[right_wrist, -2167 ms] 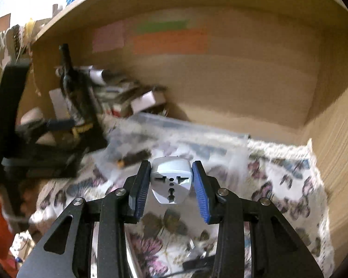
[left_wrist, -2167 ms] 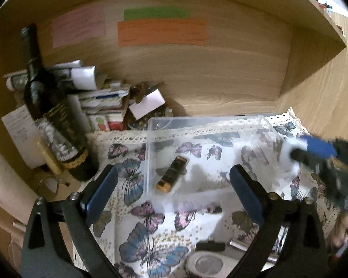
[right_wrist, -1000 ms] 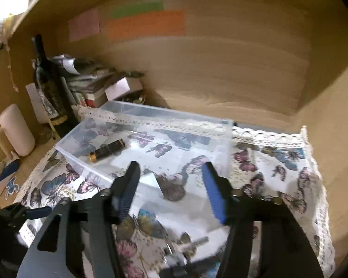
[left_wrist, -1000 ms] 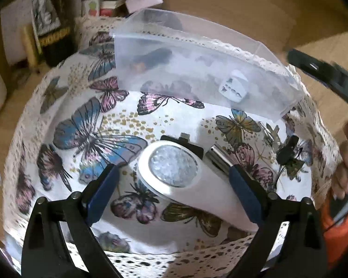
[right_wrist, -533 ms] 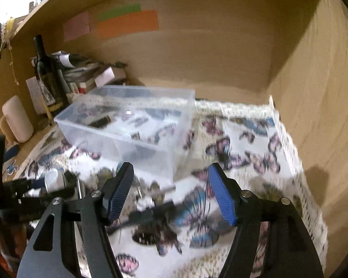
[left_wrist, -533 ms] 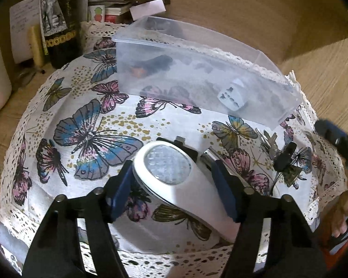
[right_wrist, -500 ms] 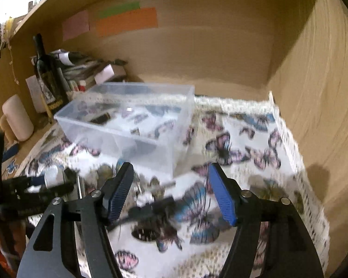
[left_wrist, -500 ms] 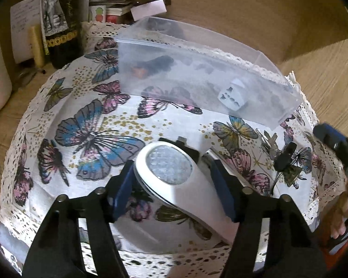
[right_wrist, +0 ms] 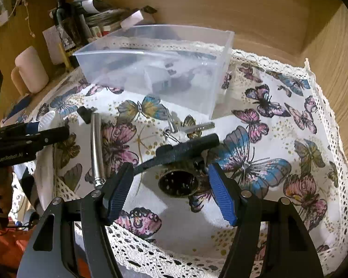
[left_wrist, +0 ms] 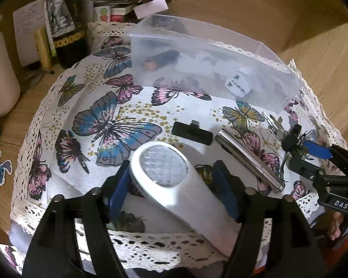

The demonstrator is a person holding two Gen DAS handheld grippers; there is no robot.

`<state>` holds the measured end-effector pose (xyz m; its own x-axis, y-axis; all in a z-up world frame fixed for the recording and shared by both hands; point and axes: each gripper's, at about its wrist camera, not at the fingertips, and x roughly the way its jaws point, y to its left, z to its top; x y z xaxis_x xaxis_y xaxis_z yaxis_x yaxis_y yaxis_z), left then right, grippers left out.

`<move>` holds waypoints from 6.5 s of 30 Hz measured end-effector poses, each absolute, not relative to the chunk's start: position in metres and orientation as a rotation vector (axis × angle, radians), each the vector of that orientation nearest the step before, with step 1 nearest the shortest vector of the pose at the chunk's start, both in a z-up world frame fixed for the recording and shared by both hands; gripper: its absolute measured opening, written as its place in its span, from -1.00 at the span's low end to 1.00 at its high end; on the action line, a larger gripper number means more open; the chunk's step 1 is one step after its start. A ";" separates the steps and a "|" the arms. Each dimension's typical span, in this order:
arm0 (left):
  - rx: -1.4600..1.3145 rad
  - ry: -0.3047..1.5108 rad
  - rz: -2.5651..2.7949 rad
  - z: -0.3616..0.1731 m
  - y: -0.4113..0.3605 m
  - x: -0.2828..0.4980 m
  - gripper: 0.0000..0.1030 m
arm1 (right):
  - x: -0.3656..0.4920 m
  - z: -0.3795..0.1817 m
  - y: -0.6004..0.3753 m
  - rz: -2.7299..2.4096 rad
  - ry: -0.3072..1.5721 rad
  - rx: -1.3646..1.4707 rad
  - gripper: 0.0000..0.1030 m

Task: Organize rigid objects
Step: 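Grasp the white lint remover with the left tool while the right tool grasps the black round grinder, then place the lint remover in the box with the left tool while the right tool drops the grinder in, then grasp the silver metal cylinder with the left tool while the right tool grasps a small black part, then stand the silver cylinder in the box with the left tool while the right tool releases the black part inside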

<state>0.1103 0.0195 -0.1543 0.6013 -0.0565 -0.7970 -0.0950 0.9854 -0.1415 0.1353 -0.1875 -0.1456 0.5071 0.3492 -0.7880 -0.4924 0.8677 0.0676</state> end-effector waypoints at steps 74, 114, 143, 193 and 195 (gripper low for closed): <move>-0.078 0.451 -0.148 0.012 0.020 0.169 -0.20 | 0.207 -0.041 -0.169 0.489 0.542 -0.015 -0.38; -0.102 0.660 -0.047 -0.044 0.034 0.232 0.48 | 0.221 -0.072 -0.157 0.468 0.677 -0.060 -0.24; -0.091 0.936 -0.147 -0.135 -0.025 0.137 0.91 | 0.151 -0.107 -0.216 0.421 0.752 0.003 0.50; -0.076 0.805 -0.218 -0.121 -0.007 0.114 -0.71 | 0.151 -0.103 -0.186 0.488 0.729 0.034 -0.60; -0.095 0.785 -0.217 -0.113 -0.003 0.116 -0.71 | 0.151 -0.098 -0.186 0.489 0.706 0.037 -0.60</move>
<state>0.1161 -0.0032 -0.1129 0.6863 -0.2286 -0.6904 0.1583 0.9735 -0.1649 0.1508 -0.1860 -0.0984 0.6531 0.4436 -0.6137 -0.4189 0.8868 0.1952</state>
